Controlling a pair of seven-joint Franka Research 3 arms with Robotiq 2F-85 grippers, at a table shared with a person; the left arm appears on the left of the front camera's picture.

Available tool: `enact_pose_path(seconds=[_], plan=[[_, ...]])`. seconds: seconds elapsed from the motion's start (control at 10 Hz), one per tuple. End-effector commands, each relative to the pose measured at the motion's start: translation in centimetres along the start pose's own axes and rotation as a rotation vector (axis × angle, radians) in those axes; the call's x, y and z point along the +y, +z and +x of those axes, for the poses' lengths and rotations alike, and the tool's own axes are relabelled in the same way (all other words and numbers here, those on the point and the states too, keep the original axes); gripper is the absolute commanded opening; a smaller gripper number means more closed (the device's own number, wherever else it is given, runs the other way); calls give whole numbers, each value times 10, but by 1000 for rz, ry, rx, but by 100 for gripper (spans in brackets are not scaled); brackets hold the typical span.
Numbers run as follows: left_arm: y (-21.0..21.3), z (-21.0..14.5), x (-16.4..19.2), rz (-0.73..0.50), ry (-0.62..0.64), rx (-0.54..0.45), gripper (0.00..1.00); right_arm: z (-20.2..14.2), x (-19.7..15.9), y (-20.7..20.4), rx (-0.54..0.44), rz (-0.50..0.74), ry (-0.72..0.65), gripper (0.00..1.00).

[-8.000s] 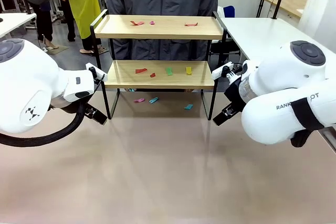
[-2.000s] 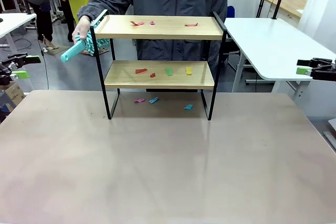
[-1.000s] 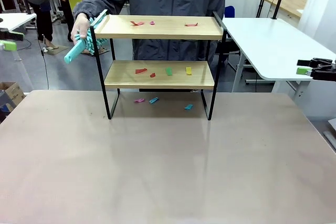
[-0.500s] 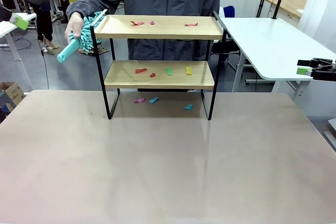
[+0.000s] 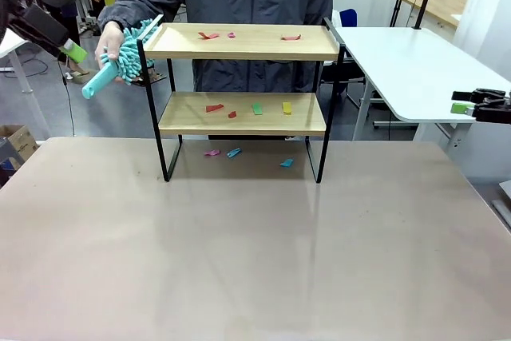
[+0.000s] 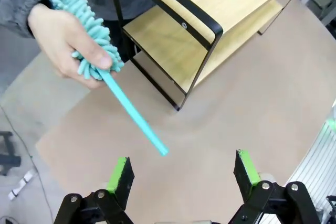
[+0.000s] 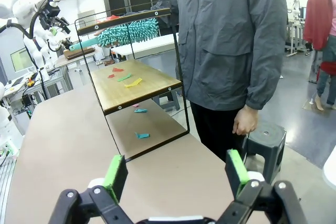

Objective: Clean the shelf.
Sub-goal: Pick up the Duster handed by the human.

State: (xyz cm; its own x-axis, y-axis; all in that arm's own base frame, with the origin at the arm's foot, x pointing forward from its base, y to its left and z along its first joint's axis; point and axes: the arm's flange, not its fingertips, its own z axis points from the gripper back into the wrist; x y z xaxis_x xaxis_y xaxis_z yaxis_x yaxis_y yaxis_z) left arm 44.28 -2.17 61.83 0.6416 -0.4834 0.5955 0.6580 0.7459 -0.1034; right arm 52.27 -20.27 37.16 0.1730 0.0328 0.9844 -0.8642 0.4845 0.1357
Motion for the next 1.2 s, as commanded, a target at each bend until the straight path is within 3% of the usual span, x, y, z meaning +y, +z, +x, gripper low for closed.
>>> enact_pose_path(seconds=[0.0,0.2,0.4,0.5,0.8,1.1], plan=[[14,-6,6,-4,-32,-20,100,3,1,-1,-2,1,5,100],[7,-2,3,-3,-3,-15,100,3,1,-1,-2,1,5,100],[-8,12,-24,216,44,39,100,3,1,-1,-2,1,5,100],[-18,18,-28,195,57,43,100,3,1,-1,-2,1,5,100],[-44,16,-34,307,147,5,100,3,1,-1,-2,1,5,100],[-60,8,-25,304,214,-6,100,3,1,-1,-2,1,5,100]])
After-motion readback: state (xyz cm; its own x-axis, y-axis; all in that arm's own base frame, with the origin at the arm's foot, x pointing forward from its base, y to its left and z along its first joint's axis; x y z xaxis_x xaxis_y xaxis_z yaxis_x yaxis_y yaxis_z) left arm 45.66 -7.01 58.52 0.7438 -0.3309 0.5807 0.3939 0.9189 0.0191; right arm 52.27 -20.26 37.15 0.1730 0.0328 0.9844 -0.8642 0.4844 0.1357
